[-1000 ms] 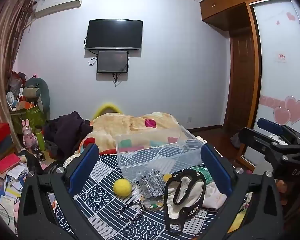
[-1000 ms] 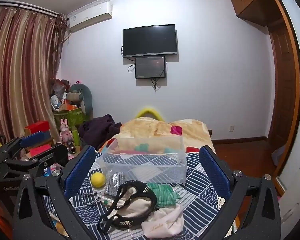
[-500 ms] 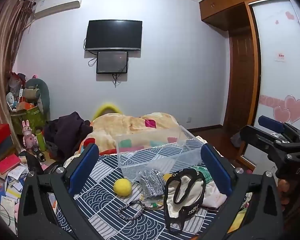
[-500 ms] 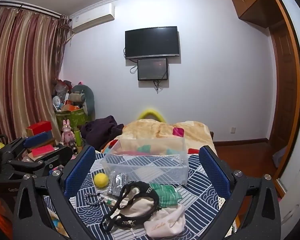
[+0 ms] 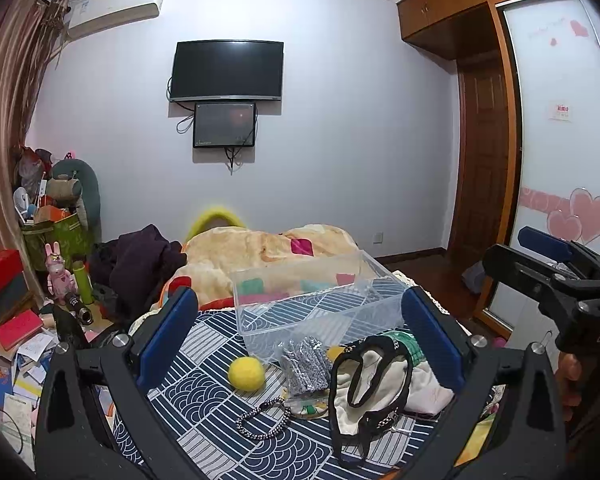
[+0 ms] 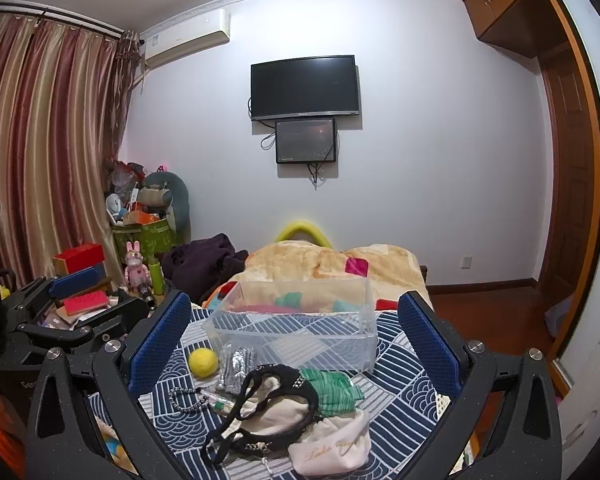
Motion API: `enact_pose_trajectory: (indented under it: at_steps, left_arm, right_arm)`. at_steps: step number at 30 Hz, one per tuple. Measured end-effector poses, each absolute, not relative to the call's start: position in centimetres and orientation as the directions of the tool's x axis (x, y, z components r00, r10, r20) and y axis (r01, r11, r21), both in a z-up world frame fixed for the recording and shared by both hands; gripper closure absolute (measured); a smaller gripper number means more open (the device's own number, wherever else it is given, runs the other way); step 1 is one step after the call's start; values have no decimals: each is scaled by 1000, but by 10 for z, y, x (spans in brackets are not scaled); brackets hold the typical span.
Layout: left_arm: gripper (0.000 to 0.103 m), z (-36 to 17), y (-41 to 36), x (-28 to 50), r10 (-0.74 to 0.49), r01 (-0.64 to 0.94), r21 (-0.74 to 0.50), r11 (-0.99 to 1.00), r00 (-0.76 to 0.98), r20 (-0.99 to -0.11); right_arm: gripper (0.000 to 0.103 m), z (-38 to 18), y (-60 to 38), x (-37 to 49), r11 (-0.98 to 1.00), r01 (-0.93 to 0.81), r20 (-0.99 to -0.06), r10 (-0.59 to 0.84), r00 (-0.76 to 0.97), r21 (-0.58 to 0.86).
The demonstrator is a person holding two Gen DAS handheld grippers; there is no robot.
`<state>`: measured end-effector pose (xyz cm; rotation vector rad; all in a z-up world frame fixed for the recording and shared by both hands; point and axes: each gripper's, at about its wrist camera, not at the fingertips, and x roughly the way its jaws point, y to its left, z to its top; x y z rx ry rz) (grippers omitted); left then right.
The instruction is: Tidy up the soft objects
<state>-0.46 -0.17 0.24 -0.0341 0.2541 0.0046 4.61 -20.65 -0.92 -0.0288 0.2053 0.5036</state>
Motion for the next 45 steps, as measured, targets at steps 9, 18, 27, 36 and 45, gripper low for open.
enact_pose_trajectory:
  at_steps: [9, 18, 27, 36, 45]
  left_arm:
    - [0, 3, -2, -5, 2, -11, -34, 999, 968, -251]
    - [0, 3, -2, -5, 2, -11, -37, 999, 968, -251]
    - [0, 3, -2, -5, 2, -12, -39, 999, 968, -253]
    - [0, 2, -5, -5, 0, -8, -35, 999, 968, -249]
    - [0, 3, -6, -6, 1, -9, -32, 999, 969, -248]
  right_arm:
    - [0, -10, -207, 46, 876, -482, -201, 476, 856, 24]
    - [0, -10, -207, 46, 877, -480, -201, 475, 857, 22]
    - [0, -10, -207, 45, 876, -481, -200, 476, 856, 23]
    - [0, -9, -207, 43, 875, -484, -197, 479, 856, 24]
    - [0, -9, -207, 42, 874, -485, -197, 480, 855, 24]
